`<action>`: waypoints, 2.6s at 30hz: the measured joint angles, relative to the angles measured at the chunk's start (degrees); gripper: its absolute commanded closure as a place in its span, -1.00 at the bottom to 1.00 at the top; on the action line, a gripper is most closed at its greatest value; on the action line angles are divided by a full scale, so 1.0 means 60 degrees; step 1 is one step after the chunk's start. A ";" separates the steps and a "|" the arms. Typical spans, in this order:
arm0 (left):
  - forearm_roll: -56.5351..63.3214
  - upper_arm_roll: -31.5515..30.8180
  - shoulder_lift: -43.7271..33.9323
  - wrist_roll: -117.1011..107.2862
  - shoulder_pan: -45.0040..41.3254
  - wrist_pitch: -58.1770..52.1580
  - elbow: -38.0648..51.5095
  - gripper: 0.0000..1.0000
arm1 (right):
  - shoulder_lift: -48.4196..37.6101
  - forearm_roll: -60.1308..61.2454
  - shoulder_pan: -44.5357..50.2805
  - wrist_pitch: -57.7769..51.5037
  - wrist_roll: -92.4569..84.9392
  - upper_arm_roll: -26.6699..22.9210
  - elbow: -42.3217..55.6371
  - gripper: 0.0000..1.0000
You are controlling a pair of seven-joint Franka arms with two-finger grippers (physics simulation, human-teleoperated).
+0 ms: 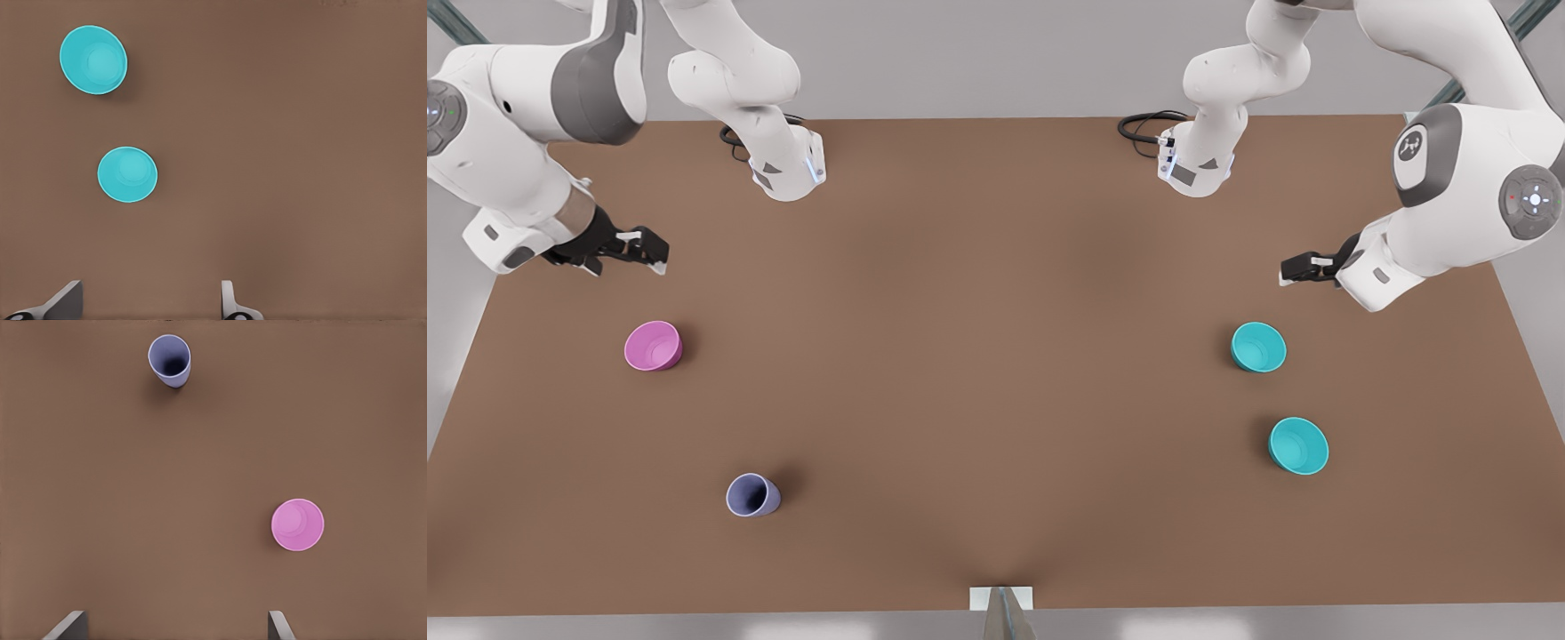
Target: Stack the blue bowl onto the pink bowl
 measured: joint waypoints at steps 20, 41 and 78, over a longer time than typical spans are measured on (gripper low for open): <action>-0.0002 0.0000 -0.0002 -0.0058 0.0004 -0.0049 -0.0005 -1.00 | 0.4527 0.0136 -0.4646 0.1587 -0.1677 -0.0036 -0.0117 -1.00; -0.0002 -0.0003 0.0011 -0.0076 -0.0024 -0.0157 -0.0019 -1.00 | 0.4683 0.1103 -0.5460 0.7507 -0.3111 0.0031 -0.4447 -0.99; -0.0029 -0.0017 0.0276 -0.0086 0.0071 0.0218 0.0277 -1.00 | 1.0656 0.5514 0.5039 0.9229 0.1653 0.1517 0.4291 -0.75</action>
